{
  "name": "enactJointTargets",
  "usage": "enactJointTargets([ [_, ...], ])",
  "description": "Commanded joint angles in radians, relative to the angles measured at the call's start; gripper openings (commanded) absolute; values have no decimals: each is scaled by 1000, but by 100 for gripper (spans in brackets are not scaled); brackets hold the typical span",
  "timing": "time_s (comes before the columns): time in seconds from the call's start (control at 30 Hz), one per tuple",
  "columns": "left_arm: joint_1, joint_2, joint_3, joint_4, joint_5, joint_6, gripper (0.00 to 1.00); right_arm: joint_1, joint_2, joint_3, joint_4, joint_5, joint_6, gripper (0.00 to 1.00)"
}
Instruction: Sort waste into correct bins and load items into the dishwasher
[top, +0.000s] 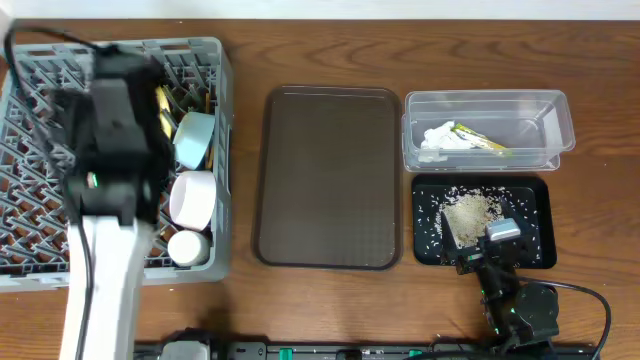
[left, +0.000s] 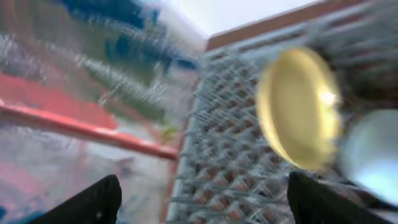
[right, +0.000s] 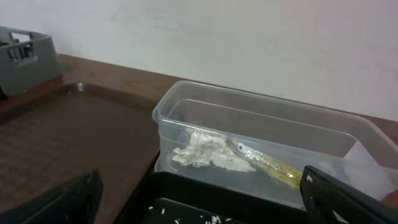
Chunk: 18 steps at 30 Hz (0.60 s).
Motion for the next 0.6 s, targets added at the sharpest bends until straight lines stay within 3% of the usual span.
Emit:
enactJointTargets([
  [0.0, -128, -95, 3, -86, 97, -190, 86, -3, -5, -3, -2, -4, -10, 99],
  [0.03, -166, -121, 3, -122, 134, -231, 91, -3, -5, -3, -2, -4, -10, 99],
  [0.13, -266, -190, 3, -213, 212, -303, 91, -3, -5, -3, -2, -4, -10, 99],
  [0.4, -374, -249, 3, -233, 589, -307, 92, -3, -5, -3, -2, -4, -10, 99],
  [0.57, -374, -248, 3, -345, 576, -310, 93, -3, -5, -3, -2, -4, -10, 99],
])
